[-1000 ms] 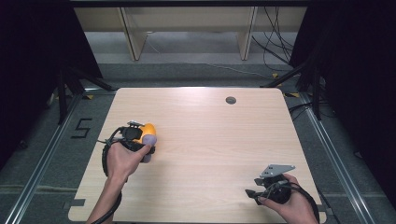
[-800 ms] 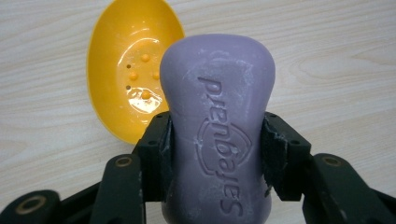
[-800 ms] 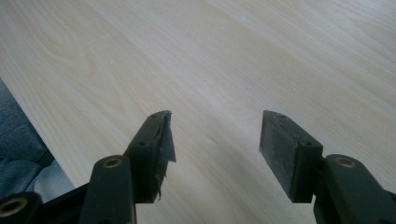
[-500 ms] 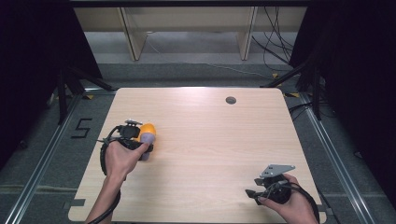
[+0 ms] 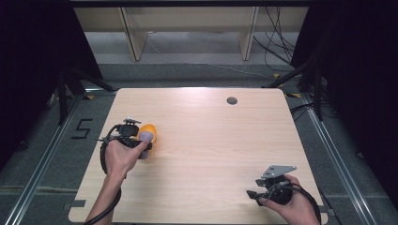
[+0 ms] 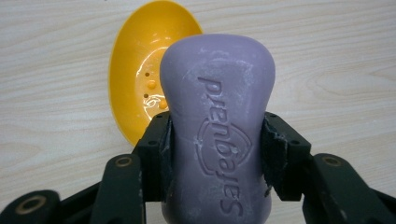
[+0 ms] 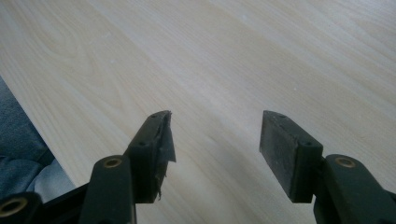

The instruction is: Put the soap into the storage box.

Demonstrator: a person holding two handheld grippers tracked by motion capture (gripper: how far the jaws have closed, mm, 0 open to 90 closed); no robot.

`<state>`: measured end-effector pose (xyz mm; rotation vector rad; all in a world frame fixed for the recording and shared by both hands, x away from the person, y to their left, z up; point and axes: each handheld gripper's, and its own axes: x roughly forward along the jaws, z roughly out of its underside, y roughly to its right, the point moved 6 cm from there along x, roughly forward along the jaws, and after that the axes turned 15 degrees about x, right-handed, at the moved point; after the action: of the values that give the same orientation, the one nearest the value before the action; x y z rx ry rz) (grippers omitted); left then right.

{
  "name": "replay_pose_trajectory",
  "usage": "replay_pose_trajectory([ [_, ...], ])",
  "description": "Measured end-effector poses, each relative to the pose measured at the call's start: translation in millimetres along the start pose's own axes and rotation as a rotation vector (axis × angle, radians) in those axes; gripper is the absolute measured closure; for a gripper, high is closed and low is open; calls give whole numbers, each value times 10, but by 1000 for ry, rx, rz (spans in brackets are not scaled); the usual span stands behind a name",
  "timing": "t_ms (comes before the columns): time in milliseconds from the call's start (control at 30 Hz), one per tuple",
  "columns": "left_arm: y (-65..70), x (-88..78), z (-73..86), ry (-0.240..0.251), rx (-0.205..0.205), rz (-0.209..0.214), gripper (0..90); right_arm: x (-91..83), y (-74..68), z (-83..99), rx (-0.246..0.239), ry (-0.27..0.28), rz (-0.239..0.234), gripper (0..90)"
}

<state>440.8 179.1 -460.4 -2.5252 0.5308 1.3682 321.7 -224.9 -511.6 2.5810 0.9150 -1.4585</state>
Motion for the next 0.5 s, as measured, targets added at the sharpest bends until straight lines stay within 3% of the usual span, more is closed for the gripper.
replay_pose_trajectory([
  [400, -96, 8, -68, -2, -11, -16, 491, 2, 0, 0, 2, 0, 0, 439],
  [500, -114, 23, -89, 6, -23, -21, 491, 0, -16, 9, 22, -5, 0, 439],
])
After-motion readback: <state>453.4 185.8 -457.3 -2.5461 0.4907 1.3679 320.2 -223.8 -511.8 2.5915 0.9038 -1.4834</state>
